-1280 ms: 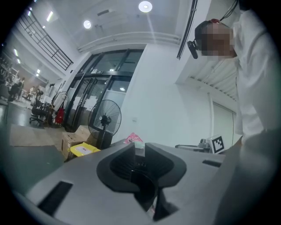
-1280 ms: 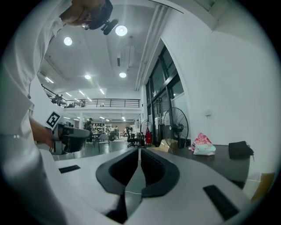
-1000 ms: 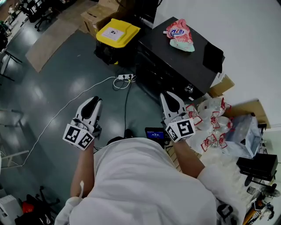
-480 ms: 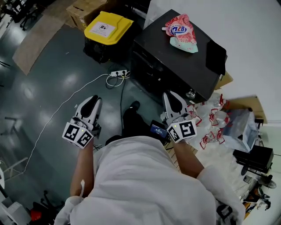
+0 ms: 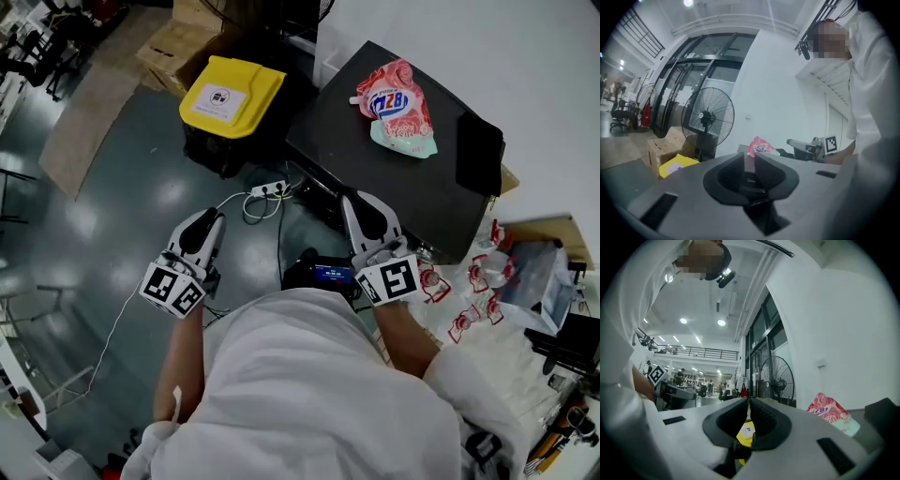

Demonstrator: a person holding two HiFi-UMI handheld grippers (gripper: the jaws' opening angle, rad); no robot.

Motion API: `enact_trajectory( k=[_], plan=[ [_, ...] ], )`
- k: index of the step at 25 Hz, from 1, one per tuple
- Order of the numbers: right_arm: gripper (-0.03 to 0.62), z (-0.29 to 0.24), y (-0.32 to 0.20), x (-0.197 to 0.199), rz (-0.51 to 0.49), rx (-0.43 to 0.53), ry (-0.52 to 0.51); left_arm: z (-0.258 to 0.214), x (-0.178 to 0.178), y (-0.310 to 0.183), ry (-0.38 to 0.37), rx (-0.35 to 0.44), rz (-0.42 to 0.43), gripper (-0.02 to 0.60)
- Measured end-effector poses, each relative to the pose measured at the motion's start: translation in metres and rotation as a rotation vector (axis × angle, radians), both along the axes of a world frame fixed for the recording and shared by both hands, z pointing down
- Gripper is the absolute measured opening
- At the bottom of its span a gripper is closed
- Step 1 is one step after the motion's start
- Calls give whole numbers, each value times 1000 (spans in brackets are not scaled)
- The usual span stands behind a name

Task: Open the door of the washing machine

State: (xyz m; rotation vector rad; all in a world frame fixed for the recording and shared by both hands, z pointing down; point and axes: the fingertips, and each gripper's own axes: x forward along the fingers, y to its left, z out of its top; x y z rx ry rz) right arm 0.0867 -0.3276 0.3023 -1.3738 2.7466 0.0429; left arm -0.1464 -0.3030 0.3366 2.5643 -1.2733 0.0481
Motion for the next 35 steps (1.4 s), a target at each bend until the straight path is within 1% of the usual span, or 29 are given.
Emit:
enact_trajectory(
  k=[2,6,9,12,14,17,20,22,25,27,29,30,32,35],
  plan=[
    [43,0,-24,8,22,-8,-5,-3,8,-28,-24,7,37,75],
    [42,19,-61,27,88,-62,-17,2,27,-76,-48,6,108,75],
    [43,32,-74,39,130,-98,-11,16,48,-99,-85,1,179,75],
    [43,39,-80,49,191,-117,-1,31,64,-117,-150,45,235,75],
    [43,44,-78,58,243,-124,7,43,73,-125,-164,53,298,75],
    [43,60,-67,76,360,-158,18,67,90,-136,-162,25,433,75],
    [43,69,-39,93,547,-196,23,89,111,-142,-175,20,644,75],
    [43,69,-21,96,667,-207,25,109,118,-144,-192,4,768,75],
    [43,77,6,92,810,-239,23,150,118,-142,-280,-31,916,75],
    [43,84,24,86,902,-267,11,167,122,-137,-325,-7,1031,75],
    [43,94,42,75,988,-288,12,182,123,-129,-350,25,1151,75],
    [42,100,51,67,1028,-300,21,191,122,-124,-356,28,1200,77],
    [43,110,68,53,1097,-322,31,209,118,-118,-355,14,1255,80],
    [43,127,86,34,1142,-340,22,233,116,-116,-350,-13,1264,89]
  ],
)
